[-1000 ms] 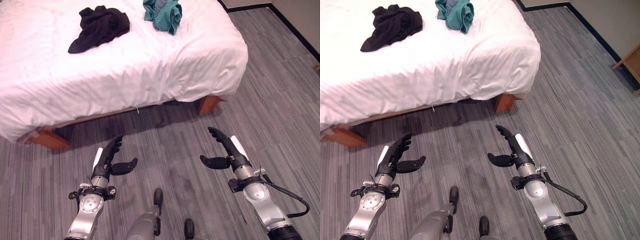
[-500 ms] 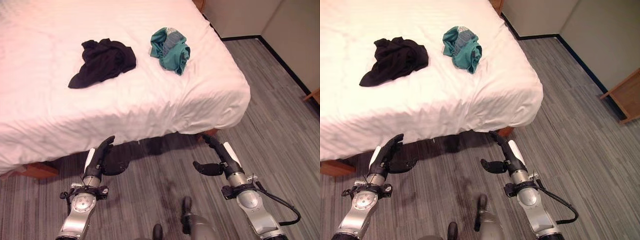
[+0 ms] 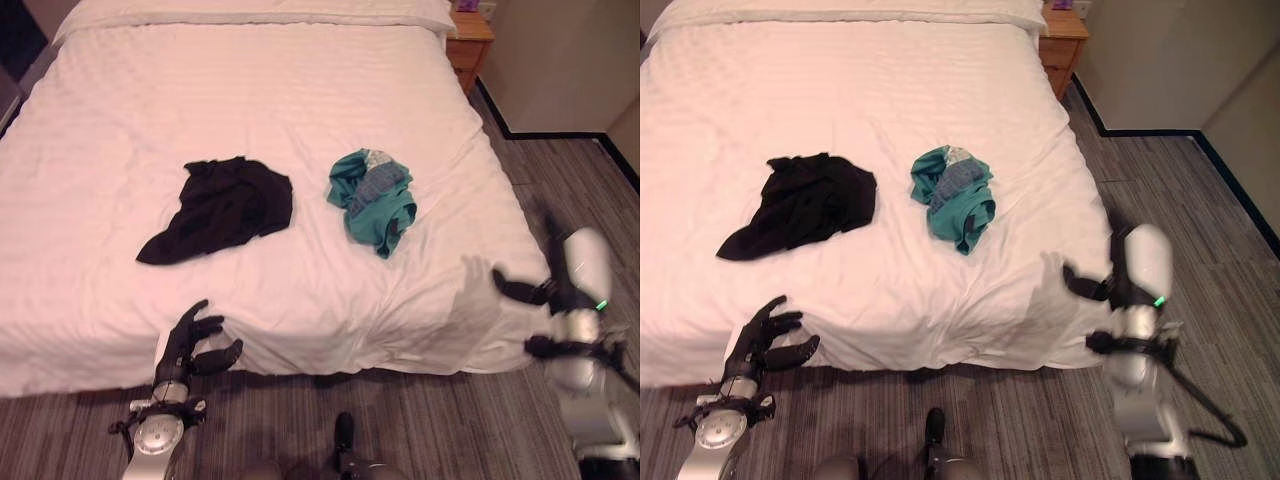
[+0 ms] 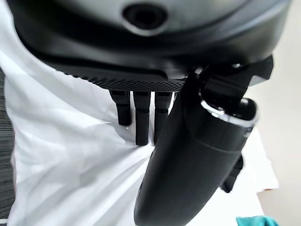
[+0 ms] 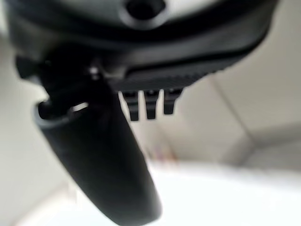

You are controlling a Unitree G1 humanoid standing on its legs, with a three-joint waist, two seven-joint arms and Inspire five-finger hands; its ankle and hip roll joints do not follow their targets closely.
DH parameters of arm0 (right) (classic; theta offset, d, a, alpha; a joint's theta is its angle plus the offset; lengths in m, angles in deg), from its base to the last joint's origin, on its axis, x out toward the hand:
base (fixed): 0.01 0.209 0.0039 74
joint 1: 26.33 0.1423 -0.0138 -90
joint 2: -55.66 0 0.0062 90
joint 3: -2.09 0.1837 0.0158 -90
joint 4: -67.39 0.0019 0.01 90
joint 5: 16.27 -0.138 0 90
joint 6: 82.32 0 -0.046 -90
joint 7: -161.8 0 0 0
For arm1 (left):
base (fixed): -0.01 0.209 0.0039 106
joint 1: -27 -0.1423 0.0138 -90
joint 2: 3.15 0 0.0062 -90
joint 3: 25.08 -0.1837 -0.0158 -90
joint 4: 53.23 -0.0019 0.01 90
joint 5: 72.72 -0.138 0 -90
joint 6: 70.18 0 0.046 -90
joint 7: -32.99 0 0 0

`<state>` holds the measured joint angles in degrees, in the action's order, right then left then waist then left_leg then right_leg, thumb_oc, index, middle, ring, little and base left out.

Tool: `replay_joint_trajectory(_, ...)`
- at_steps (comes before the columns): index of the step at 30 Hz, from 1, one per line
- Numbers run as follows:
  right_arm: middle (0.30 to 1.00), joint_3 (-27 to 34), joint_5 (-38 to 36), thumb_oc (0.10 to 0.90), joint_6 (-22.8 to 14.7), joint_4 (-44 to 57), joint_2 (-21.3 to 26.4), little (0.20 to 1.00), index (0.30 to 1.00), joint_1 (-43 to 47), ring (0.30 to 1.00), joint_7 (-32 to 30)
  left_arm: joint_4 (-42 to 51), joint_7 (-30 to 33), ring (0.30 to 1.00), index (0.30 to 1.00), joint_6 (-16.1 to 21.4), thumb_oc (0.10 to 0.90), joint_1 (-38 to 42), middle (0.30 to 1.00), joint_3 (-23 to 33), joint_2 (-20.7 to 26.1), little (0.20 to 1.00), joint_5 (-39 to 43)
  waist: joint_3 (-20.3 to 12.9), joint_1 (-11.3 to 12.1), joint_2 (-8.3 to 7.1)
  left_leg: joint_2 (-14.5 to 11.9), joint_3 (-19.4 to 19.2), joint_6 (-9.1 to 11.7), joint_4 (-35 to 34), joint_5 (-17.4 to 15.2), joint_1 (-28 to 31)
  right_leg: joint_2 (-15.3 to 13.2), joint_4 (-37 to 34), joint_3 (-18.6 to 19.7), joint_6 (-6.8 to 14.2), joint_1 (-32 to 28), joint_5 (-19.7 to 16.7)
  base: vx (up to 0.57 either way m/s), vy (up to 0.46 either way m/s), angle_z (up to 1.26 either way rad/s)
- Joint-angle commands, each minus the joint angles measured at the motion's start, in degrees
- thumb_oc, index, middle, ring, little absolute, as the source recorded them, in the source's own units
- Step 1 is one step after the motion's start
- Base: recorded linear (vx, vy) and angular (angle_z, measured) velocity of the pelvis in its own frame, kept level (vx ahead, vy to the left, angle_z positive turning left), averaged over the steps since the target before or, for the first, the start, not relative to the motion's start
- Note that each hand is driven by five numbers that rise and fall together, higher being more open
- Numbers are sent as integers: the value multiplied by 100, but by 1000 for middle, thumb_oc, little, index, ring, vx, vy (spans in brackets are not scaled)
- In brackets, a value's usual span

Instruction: Pick up bed clothes into laundry basket.

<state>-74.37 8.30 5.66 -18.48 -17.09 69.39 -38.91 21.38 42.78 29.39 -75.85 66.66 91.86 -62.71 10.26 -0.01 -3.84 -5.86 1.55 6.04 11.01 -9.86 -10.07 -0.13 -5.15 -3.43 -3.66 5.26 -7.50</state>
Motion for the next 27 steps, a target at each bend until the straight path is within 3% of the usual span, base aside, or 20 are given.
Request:
replay_joint_trajectory(1,900,411,458,800,-84,555,742,900,900,149,900,-750,503,156,900,900,668,800,524,900,12,146,900,50,-376,-60,208,-214,37,-3,-1197,1117,698,-689,33,-152,1067,-295,534,157,73,-32)
replay_joint_trajectory(3,900,711,514,800,11,620,948,900,900,180,900,-842,413,89,900,900,585,800,390,900,-21,16,900,14,-608,-124,284,-305,-21,27,-1585,1149,1154,-638,26,-173,1081,-423,571,150,93,-9)
replay_joint_trajectory(8,900,576,274,800,0,405,1131,900,900,293,900,-663,314,-34,900,900,537,800,241,900,-33,32,900,-18,-683,-78,237,-323,-79,15,-1601,1050,1281,-678,24,-145,1115,-517,550,36,43,-4)
replay_joint_trajectory(11,900,225,-102,800,22,-40,1394,900,900,555,900,-424,260,-124,900,900,493,800,185,900,-48,48,900,155,-714,27,130,-329,-131,17,-1601,1014,1308,-732,15,-166,1147,-565,553,21,41,5)
replay_joint_trajectory(12,900,-94,-380,800,20,-495,1710,900,900,837,900,-193,276,-218,900,900,477,800,75,900,-94,66,900,225,-735,112,56,-328,-138,22,-1601,1003,1330,-760,15,-170,1166,-574,548,38,39,2)
replay_joint_trajectory(14,900,-324,-513,800,-23,-756,1890,900,900,1043,900,-115,295,-258,900,900,468,800,10,900,-93,42,900,254,-742,136,38,-328,-154,26,-1601,1000,1333,-779,15,-166,1181,-568,539,21,22,-3)
replay_joint_trajectory(17,900,-1165,-968,800,-20,-1598,2241,900,900,1688,900,307,194,-347,900,900,437,800,-53,900,-258,82,900,378,-740,316,-93,-334,-181,58,-1601,1002,1304,-829,15,-179,1222,-528,504,0,0,0)
replay_joint_trajectory(22,900,-1807,-1210,800,-14,-2255,2265,900,900,2148,900,604,132,-459,900,900,407,800,-171,900,-280,90,900,492,-718,406,-101,-317,-195,61,-1601,1007,1262,-857,15,-215,1258,-494,514,0,3,1)
replay_joint_trajectory(27,900,-2443,-1123,800,5,-2814,1943,900,900,2510,900,811,-49,-608,900,900,324,800,-335,900,-362,118,900,486,-685,545,-74,-290,-178,50,-1601,1022,1176,-899,15,-284,1292,-449,514,19,9,3)
